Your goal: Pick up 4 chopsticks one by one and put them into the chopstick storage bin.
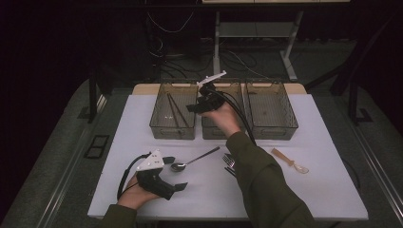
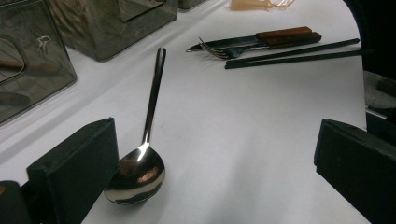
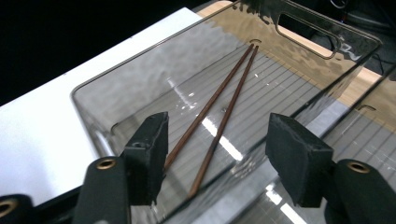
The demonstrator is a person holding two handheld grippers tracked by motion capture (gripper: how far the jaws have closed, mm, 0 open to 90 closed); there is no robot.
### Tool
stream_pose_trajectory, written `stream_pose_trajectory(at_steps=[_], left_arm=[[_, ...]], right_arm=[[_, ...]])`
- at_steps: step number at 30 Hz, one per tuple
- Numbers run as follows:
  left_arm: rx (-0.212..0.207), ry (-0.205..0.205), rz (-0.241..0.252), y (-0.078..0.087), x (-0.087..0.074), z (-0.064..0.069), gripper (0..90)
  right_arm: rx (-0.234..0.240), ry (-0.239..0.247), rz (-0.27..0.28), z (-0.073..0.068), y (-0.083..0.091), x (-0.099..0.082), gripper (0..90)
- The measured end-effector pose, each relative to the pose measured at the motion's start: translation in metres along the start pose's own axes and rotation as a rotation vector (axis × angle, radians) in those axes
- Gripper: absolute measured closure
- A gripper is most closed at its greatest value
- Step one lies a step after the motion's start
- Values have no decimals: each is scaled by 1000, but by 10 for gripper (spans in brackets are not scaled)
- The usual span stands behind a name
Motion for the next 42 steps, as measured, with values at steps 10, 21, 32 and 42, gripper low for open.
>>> stream_pose_trajectory(at_steps=[10,21,32,42], left_arm=[[0,2,-5,0,-1,0,0],[1,10,-2,0,-1,0,0],[8,14,-3,0,-1,0,0],[15,18,-6,1,-2,-1,0]], right_arm=[[15,39,27,14,33,-18,281],[28,74,44,22,68,-45,270],[48,91,45,26,101,-81,270],[70,87,28,29,122,-120,322]])
Point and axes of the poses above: each handheld gripper's, and its own axes: y roughly backward along the jaws, x roughly out of its top, z roughly to its right, the point moved 4 cm from there along -y, roughly forward along the jaws, and after that the axes turned 14 degrees about -x, right-handed, at the moved point
